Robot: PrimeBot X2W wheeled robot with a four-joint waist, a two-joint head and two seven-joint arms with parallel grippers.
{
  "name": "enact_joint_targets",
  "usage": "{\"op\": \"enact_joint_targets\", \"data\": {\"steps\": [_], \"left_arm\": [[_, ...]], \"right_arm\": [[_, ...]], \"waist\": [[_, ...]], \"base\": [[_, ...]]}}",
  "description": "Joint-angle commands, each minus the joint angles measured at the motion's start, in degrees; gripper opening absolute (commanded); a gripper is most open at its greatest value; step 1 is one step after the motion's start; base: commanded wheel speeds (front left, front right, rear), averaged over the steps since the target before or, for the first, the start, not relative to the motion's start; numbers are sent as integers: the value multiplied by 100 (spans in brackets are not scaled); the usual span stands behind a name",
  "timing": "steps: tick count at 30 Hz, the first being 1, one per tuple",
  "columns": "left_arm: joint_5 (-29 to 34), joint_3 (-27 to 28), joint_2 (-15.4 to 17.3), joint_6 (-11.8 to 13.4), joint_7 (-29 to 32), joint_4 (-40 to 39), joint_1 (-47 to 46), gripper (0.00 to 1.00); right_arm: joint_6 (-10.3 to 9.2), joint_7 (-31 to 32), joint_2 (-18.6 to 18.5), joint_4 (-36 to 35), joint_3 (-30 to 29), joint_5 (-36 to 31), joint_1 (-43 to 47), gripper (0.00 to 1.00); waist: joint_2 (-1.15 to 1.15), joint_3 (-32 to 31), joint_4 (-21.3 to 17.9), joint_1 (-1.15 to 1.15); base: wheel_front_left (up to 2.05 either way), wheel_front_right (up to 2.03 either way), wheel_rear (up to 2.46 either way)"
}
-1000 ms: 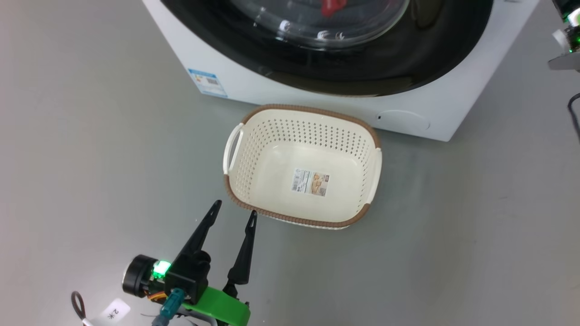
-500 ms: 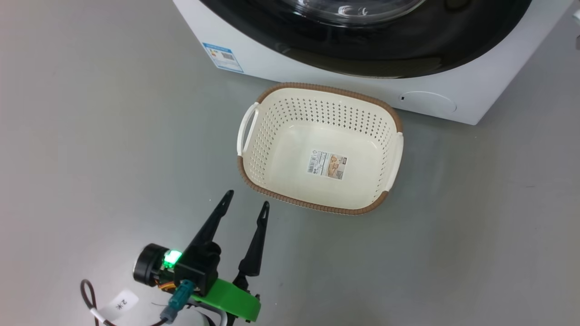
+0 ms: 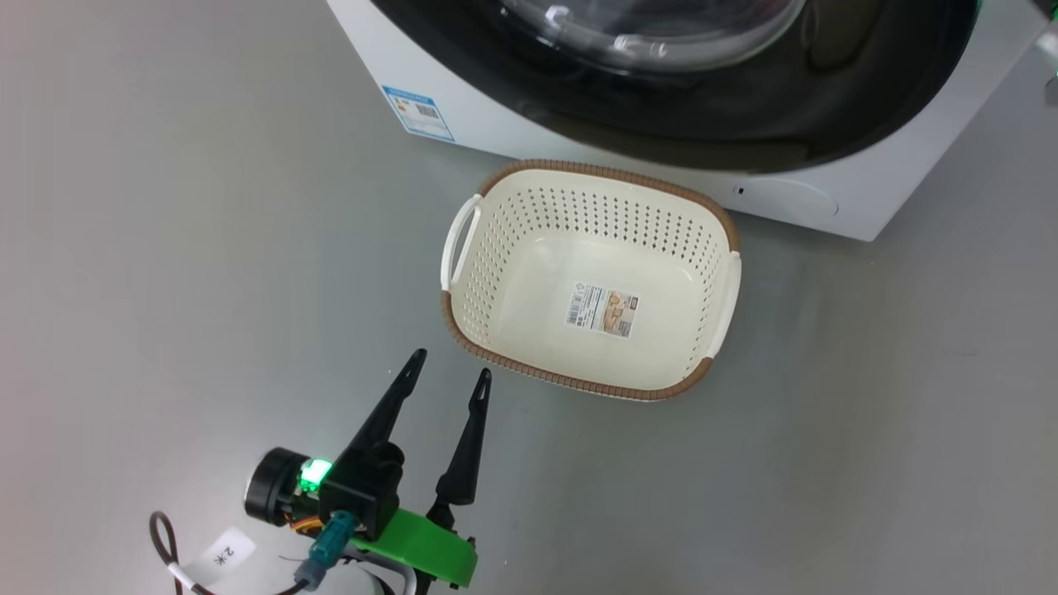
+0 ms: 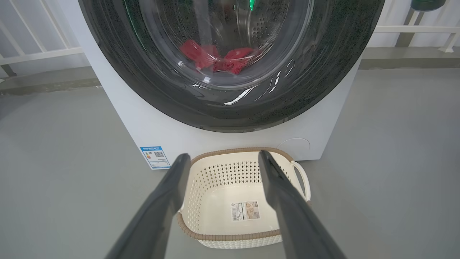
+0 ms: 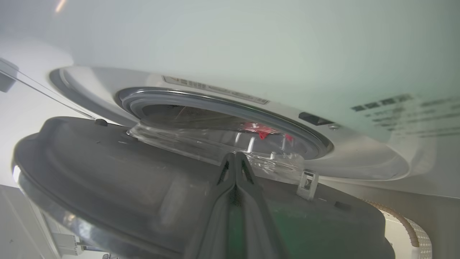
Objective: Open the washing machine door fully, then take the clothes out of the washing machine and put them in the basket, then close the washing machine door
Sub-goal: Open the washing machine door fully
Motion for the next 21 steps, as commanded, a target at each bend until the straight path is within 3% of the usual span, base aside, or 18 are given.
{"op": "enact_joint_targets", "data": {"steps": [1, 21], "left_arm": [[-35, 213, 92, 6, -54, -78, -47, 100], [98, 463, 92, -73, -54, 29, 421, 100]], "right_arm": [[18, 191, 233, -314, 117, 77, 209, 0], [18, 862, 450, -1244, 351, 352, 1656, 0]], "waist": [[0, -116, -28, 0], [0, -846, -108, 0]], "base": [[0, 0, 0], [0, 0, 0]]}}
